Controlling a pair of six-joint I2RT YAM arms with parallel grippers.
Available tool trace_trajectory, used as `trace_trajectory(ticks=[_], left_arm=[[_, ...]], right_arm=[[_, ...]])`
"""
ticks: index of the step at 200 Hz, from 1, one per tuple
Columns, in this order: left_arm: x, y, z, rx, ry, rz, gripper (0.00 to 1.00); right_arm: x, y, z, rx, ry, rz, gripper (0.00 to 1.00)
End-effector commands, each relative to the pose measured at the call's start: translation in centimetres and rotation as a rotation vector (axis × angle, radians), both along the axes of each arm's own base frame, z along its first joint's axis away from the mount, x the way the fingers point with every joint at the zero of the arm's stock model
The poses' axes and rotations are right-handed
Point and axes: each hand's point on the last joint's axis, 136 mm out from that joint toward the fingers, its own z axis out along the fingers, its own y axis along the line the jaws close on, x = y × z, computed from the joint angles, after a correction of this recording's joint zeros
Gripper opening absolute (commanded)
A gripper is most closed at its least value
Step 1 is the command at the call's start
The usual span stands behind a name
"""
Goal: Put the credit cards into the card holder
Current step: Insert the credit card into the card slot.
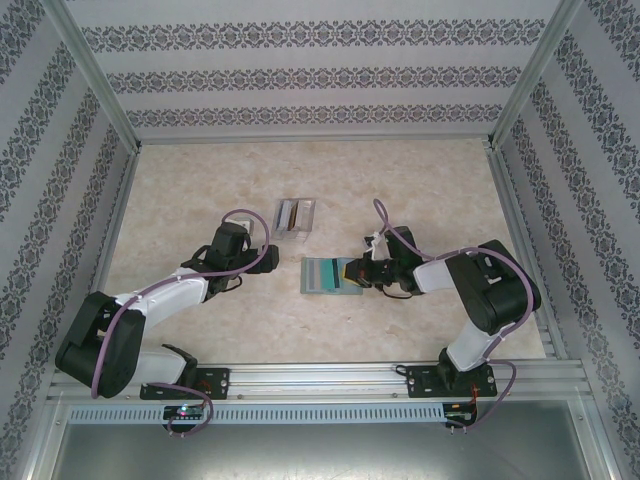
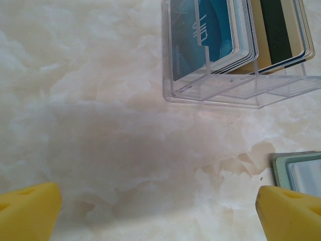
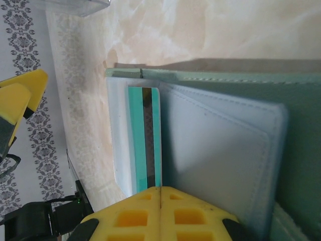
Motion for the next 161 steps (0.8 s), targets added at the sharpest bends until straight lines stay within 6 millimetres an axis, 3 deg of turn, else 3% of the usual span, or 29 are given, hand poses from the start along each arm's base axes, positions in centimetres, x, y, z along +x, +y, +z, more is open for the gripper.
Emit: trace_trajectory(ticks=[1,70,112,161], left_arm=[[0.0,-0.1,-0.1,-0.005,0.005,0.012,1.00],[0.0,-0.3,-0.3,-0.014,0.013,0.007,1.00],[0.0,-0.5,-0.5,-0.021,0.020,0.002,1.00],[0.0,-0.6,-0.5,-0.027,0.022,-0.004,1.00]], right_arm=[[-0.2,0.6,0.0,-0.001,0.008,0.013,0.00],[0.1,1.7,0.5,-0.029,0.006,0.024,0.00],[0.0,2.5,0.6,-0.035,0.011,0.041,0.10],[0.1,2.9,0.5,-0.047,0.022,0.036,0.09]])
